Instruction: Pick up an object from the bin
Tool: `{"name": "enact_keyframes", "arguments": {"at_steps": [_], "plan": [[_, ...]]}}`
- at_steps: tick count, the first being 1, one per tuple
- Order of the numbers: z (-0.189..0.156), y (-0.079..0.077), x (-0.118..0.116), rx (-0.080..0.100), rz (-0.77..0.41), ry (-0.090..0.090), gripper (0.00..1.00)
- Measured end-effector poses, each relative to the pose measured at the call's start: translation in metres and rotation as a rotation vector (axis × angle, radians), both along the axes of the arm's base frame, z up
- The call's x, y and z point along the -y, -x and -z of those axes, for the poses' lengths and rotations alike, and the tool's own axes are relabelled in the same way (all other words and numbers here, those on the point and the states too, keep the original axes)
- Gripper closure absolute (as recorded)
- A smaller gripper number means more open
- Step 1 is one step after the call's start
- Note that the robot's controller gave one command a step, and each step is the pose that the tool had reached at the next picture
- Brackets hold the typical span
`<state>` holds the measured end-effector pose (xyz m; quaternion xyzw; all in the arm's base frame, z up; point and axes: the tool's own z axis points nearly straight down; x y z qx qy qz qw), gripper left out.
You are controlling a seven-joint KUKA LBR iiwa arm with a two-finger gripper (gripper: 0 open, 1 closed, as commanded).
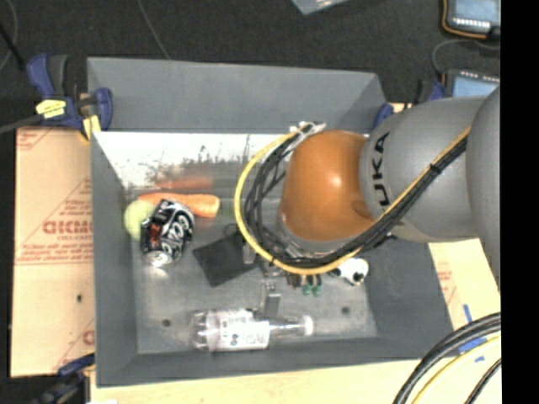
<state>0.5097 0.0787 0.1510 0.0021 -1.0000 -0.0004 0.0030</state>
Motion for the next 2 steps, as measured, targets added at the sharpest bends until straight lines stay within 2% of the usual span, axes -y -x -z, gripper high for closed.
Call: {"name": "enact_keyframes", "arguments": {"at_steps": [1, 2], "plan": [[-0.004, -0.002, 0.0, 0.008, 0.002, -0.001, 0.0], [0.027, -0.016, -0.01, 0.015, 0.048, -0.001, 0.0]]}}
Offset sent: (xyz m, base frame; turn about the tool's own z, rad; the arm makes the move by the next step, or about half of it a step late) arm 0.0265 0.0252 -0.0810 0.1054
